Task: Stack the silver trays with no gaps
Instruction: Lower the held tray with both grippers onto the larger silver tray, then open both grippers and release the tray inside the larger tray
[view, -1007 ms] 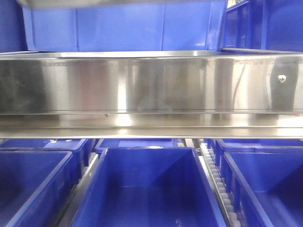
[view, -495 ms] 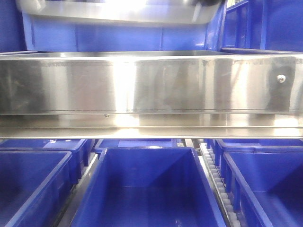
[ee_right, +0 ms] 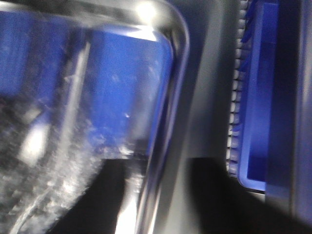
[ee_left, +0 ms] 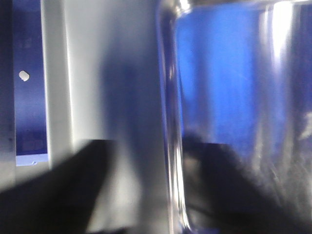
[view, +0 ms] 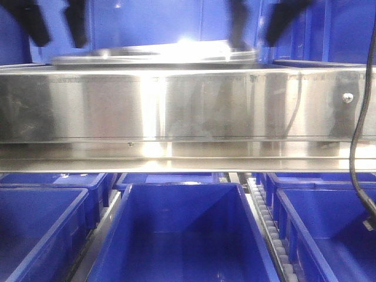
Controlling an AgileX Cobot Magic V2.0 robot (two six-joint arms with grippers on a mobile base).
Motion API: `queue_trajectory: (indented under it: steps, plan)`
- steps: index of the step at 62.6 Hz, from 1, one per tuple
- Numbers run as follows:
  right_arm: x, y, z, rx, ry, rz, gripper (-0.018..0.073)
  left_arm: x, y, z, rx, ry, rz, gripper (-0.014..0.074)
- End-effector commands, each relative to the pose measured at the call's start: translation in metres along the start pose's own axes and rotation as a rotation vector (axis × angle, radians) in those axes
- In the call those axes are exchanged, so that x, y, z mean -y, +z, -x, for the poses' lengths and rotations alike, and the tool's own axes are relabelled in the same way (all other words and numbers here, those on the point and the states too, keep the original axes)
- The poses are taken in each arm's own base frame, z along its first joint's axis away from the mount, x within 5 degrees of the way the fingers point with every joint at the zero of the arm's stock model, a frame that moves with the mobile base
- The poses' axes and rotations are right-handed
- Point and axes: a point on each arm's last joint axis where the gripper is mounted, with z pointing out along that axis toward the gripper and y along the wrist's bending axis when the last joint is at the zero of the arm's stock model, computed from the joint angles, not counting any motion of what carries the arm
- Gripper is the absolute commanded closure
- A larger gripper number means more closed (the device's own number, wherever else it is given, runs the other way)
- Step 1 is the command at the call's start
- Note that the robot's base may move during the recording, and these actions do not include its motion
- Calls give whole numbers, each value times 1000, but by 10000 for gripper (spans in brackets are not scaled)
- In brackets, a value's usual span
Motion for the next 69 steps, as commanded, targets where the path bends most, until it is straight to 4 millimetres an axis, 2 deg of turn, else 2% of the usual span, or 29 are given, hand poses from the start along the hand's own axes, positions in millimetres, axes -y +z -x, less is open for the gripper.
queue_trajectory:
  steps: [1, 11, 19, 24, 29, 35, 42, 46, 53, 69]
  plan:
    - [4, -33, 12, 127, -10, 30, -71, -4, -35, 4, 109, -5, -17, 94]
    - [9, -63, 12, 192, 0, 61, 16, -5, -63, -2, 156, 7, -44, 90]
    - [17, -102, 8, 273, 14, 100, 206, -4, -109, -16, 284, 29, -85, 136]
    - [24, -128, 2, 328, 7, 122, 379, -2, -133, -26, 371, 51, -118, 226]
    - [29, -150, -7, 377, -16, 147, 500, -1, -153, -41, 453, 75, -151, 336]
    - [35, -174, -27, 430, -80, 182, 511, -2, -170, -68, 531, 103, -197, 497]
    - [40, -184, -57, 464, -136, 231, 511, -3, -168, -100, 577, 134, -236, 651]
    - [47, -188, -76, 491, -156, 264, 511, -5, -165, -117, 605, 146, -261, 637]
    - [59, -183, -110, 535, -189, 310, 511, -10, -160, -151, 675, 170, -306, 638]
    - [94, -149, -188, 660, -250, 384, 511, -18, -133, -216, 816, 205, -434, 639]
